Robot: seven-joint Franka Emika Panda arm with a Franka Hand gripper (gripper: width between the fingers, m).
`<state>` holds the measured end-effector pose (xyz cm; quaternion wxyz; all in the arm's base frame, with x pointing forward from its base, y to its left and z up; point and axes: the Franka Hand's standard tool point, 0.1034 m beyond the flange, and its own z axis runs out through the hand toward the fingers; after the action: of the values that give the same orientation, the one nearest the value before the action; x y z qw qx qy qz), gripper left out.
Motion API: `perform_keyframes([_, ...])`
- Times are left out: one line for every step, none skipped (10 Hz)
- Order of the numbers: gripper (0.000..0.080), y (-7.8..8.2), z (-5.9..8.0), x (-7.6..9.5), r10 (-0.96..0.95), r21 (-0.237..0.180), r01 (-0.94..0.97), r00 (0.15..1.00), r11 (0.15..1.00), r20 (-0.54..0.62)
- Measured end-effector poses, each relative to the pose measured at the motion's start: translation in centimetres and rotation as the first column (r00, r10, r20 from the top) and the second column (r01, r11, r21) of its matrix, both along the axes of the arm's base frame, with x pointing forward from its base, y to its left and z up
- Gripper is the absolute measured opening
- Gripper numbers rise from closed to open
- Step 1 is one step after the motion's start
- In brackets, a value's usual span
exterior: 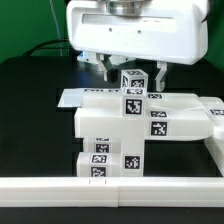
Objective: Assemble chair
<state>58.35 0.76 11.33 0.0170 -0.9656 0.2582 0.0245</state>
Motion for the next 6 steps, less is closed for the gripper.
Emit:
perform_keyframes([0.0649, 0.12, -0.01, -0.03, 0.082, -0.009, -0.082, 0.997, 0.997, 0.001])
perform_keyframes([0.0649, 0.23, -0.02, -0.03, 0.130, -0.008, -0.130, 0.992, 0.992, 0.002])
perform_keyframes([0.0649, 0.16, -0.01, -0.02, 0.241, -0.004, -0.241, 0.971, 0.971, 0.007])
perform_keyframes([0.0649, 0.01, -0.01, -0.01, 0.333, -0.002, -0.333, 0.943, 0.943, 0.011])
perform_keyframes([0.0649, 0.00, -0.01, -0.01, 0.395, 0.000, -0.395, 0.919, 0.919, 0.015])
perform_keyframes([0.0649, -0.03, -0.01, 0.01, 0.452, -0.001, -0.452, 0.892, 0.892, 0.018])
